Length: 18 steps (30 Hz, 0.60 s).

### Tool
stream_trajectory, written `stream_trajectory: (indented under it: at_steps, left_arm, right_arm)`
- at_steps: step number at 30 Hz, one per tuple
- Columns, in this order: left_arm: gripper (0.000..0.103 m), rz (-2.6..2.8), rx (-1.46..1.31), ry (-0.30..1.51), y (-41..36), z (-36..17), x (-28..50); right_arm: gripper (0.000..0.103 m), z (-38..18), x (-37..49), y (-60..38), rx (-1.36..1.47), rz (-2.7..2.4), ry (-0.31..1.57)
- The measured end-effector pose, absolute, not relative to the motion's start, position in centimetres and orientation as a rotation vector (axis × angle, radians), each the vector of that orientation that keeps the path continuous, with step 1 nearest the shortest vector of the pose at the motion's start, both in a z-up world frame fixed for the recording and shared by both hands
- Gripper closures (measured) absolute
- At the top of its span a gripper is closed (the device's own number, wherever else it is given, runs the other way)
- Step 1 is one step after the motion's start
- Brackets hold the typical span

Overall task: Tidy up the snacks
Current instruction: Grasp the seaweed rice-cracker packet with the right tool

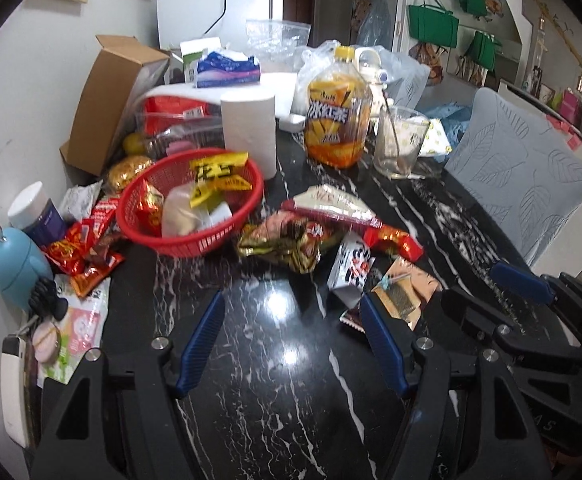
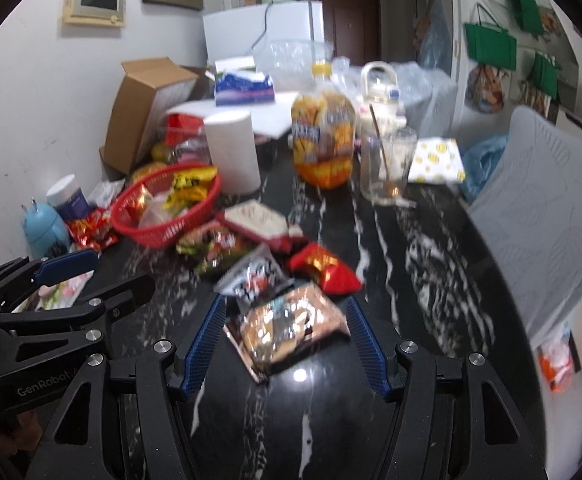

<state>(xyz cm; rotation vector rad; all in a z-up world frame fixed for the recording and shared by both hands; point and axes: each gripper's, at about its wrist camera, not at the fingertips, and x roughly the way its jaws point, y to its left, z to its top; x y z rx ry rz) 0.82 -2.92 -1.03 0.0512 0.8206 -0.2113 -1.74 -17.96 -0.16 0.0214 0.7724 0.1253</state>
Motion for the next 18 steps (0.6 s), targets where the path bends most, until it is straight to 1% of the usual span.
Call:
stream_trajectory:
  at_steps: [10,18]
  left_arm:
    - [0.034,-0.184,0.064,0.894,-2.7,-4.4,2.6]
    - [0.034,-0.150,0.071,0.902,-2.0,-5.3,4.1]
  right_arm:
    - [0.040,-4.4,-0.4,-18.3,0.072,0.132,0.886]
    - [0.040,-6.7,1.6,-18.2,0.115,0.126,0.982]
